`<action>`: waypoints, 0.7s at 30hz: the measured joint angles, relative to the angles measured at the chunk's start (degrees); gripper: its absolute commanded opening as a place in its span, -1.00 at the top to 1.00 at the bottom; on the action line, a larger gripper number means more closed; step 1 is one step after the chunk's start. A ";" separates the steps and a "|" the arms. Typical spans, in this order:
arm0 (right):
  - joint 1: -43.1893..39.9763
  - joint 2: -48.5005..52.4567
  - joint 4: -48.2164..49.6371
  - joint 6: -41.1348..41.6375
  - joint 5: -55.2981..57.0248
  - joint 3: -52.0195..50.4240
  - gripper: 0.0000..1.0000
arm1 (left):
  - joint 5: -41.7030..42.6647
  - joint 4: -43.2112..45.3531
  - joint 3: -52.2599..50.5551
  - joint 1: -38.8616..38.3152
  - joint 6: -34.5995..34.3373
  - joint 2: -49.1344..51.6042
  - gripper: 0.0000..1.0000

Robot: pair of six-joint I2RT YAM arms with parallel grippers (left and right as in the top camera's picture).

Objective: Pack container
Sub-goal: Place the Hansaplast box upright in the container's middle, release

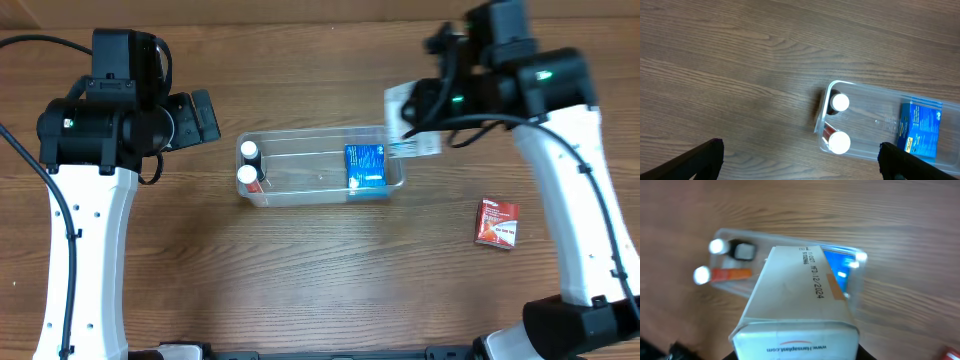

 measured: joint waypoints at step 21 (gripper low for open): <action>13.81 14.64 11.63 16.90 -1.38 0.00 0.29 | 0.00 -0.55 0.00 0.00 0.00 0.00 -1.00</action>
